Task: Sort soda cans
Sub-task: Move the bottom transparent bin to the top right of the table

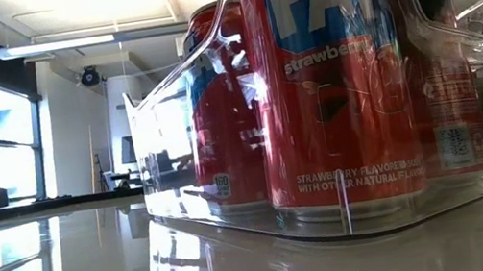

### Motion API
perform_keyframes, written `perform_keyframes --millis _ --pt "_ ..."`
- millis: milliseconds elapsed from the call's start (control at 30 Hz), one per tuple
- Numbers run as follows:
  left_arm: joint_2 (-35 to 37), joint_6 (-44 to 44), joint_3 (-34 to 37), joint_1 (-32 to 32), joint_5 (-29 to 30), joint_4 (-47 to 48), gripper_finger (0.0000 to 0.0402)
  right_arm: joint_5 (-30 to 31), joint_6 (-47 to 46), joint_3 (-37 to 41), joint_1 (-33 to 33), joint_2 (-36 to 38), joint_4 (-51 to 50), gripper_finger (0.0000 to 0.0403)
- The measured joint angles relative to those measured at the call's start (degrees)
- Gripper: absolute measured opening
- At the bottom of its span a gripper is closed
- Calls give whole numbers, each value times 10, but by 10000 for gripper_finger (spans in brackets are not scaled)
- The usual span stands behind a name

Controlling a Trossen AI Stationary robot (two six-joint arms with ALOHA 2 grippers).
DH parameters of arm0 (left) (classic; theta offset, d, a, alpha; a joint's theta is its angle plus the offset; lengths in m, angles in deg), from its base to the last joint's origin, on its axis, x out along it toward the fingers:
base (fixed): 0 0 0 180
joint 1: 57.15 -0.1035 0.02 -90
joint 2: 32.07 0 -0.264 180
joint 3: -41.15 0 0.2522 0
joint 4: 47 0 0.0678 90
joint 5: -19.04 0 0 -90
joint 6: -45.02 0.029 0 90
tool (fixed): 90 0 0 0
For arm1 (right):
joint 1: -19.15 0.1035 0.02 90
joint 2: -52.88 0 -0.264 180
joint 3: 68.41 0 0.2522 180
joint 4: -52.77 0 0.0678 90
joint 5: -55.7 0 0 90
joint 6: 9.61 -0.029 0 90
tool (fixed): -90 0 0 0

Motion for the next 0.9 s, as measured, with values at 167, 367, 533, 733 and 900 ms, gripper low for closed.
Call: perform_keyframes --millis 167,367,533,733,900 --pt "0 0 0 0 0 0 223 -16 -12 -1 -7 -11 -5 126" --pt "0 0 0 0 0 0 223 -24 -52 -1 -13 -12 -26 12" --pt "0 0 0 1 0 0 223 -46 -118 -2 -10 -11 -51 6" --pt "0 0 0 5 0 0 223 -62 -203 -3 26 -7 -94 2" --pt "0 0 0 7 0 0 223 -61 -281 -1 67 6 -134 2"
